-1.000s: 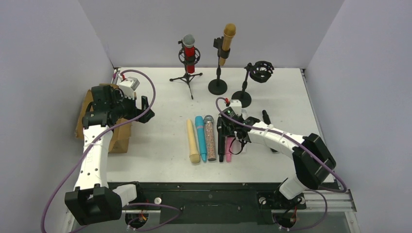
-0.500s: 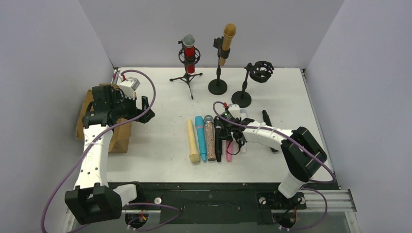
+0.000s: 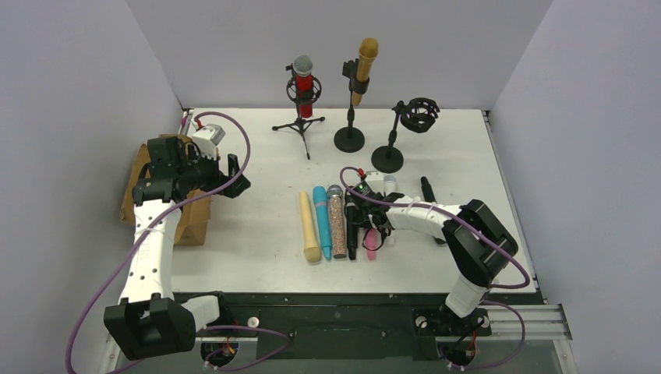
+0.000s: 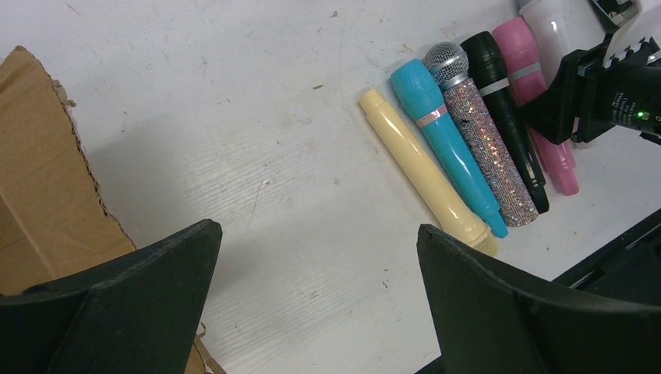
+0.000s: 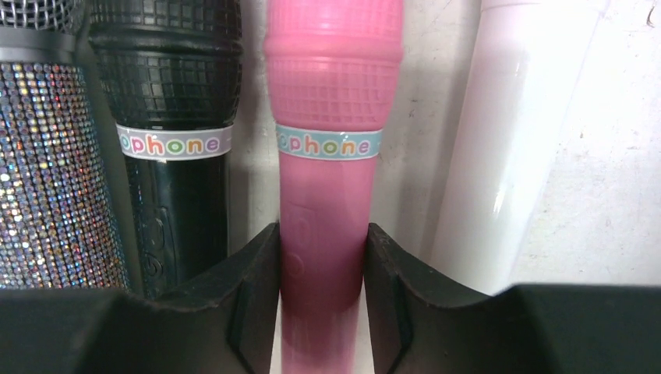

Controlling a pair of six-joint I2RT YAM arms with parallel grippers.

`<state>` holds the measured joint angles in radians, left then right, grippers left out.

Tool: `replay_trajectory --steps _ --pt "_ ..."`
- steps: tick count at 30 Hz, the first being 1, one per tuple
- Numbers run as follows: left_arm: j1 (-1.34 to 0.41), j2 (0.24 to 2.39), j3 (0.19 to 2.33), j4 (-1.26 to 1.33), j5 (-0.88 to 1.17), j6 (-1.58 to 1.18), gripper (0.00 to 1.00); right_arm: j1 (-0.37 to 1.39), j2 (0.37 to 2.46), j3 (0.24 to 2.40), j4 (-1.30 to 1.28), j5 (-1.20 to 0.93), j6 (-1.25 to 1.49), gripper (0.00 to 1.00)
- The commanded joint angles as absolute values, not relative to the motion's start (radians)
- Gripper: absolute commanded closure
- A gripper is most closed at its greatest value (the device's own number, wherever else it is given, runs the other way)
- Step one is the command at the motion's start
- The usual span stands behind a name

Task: Attach the microphones to the stand

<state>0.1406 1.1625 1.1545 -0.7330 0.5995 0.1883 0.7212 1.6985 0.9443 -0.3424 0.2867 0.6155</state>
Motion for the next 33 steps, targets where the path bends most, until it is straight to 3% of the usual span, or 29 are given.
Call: replay_trajectory --steps 1,5,12,16,22,33 --pt "0.147 1.166 1.198 -0.716 0.656 0.158 0.04 0.715 1.636 0.948 -0.333 0.322 0.624 0.71" --pt "0.145 1.166 1.215 -0.701 0.719 0.111 0.04 0.719 1.513 0.992 -0.376 0.357 0.631 0.86" --pt "0.143 1.139 1.274 -0.631 0.884 -0.003 0.04 0.815 1.338 1.150 -0.413 0.416 0.618 0.90" --pt "0.143 1.088 1.242 -0.474 0.984 -0.159 0.04 0.927 1.272 1.195 -0.207 0.424 0.552 0.93" --pt "0.123 1.056 1.133 0.005 1.144 -0.560 0.04 1.026 1.339 1.293 0.120 0.345 0.444 1.00" --pt "0.010 0.989 1.129 0.033 1.240 -0.630 0.04 1.142 1.474 1.431 0.450 0.283 0.388 1.00"
